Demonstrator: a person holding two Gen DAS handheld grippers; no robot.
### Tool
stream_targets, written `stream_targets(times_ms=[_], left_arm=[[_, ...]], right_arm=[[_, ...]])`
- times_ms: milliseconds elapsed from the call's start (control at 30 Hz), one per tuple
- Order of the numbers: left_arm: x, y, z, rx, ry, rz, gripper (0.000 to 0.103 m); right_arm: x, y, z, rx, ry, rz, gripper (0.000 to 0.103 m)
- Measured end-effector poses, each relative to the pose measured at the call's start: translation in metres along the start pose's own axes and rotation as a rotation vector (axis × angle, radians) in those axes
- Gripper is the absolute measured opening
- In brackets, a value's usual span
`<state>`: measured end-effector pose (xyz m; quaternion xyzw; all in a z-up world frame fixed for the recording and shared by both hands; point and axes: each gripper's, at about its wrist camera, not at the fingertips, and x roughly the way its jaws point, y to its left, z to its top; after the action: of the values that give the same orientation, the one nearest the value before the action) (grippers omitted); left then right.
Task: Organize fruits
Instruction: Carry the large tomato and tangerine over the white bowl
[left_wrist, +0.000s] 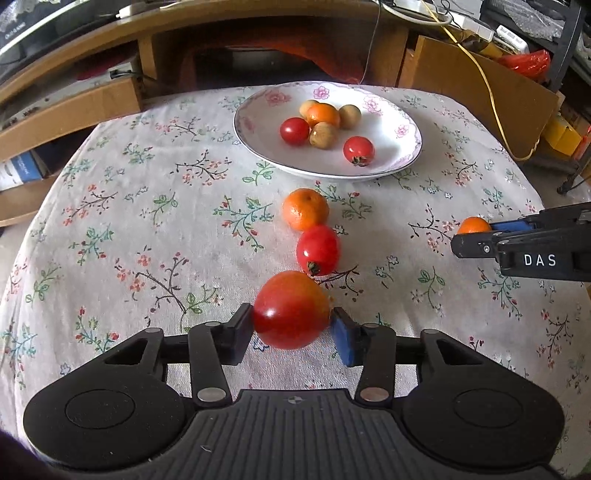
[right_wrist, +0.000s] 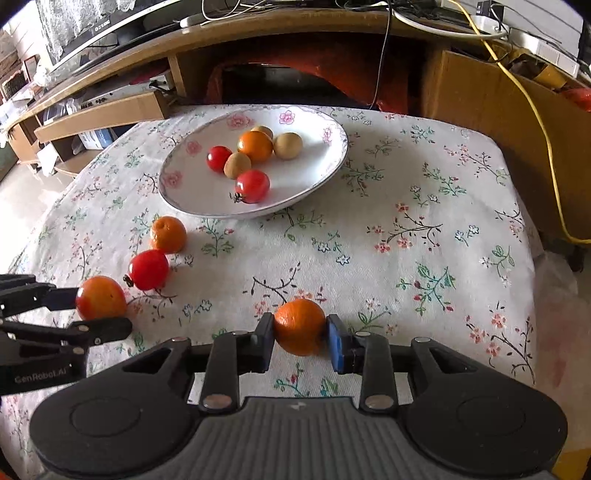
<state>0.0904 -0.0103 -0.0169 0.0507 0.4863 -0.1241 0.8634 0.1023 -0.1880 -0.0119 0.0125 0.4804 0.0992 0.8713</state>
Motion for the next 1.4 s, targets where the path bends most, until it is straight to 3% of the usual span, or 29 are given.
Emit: stream_targets(times_ms=[467,633,833,1400], left_arm=[[0.002,0.003,0.002,-0.01,-0.03,0.01,0.055],[0.001,0.003,0.002,-0.013,-0.033,0.012,0.05],[-0.001,-0.001,0.002,0.002,-0.021,0.01,0.049],[-0.015,-0.006,0.025,-0.018,-0.085,-0.014,0.049]], right_arm=[[-0.002,-0.008,-0.001,0.028,-0.003,0.005,0.03],[-0.002,-0.008,-0.001,0.031,-0.001,0.002,0.03],[-0.006,0.0,-0.001,-0.005,0.001,-0.006,0.028],[-0.018,0.024,0.021,-0.031,-0.051,0.042,0.028]])
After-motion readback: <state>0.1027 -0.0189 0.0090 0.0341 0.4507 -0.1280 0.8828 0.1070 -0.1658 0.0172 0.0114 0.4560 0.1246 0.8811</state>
